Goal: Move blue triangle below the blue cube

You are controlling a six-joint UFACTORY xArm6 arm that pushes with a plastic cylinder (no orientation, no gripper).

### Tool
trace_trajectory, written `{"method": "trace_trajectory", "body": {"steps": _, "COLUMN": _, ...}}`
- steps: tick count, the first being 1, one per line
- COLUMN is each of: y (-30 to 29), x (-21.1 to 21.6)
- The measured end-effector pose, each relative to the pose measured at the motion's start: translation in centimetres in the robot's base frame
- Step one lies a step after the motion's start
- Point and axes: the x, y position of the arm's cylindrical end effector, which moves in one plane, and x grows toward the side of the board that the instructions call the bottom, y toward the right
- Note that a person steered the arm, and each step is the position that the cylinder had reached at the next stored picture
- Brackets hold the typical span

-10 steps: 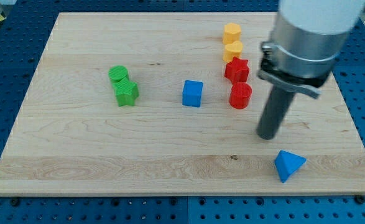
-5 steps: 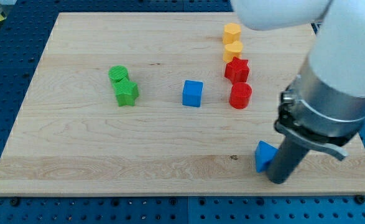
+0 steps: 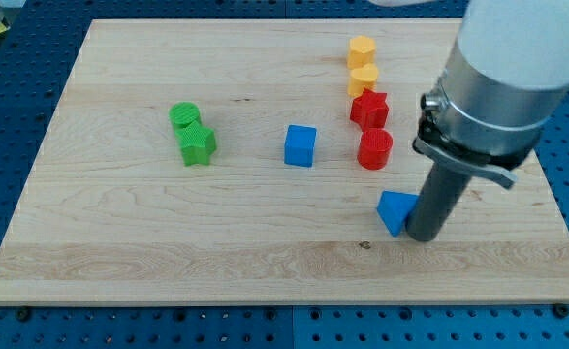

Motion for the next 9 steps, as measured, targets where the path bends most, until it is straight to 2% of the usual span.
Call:
{"method": "trace_trajectory", "body": {"steps": 1, "y": -1.4, "x": -1.9}}
{"method": "trace_trajectory", "body": {"steps": 3, "y": -1.3, "x": -2.8}}
{"method": "trace_trajectory", "body": {"steps": 7, "y": -12.6, "x": -3.0}}
{"method": "trace_trajectory", "body": {"steps": 9, "y": -10.7, "x": -4.8}}
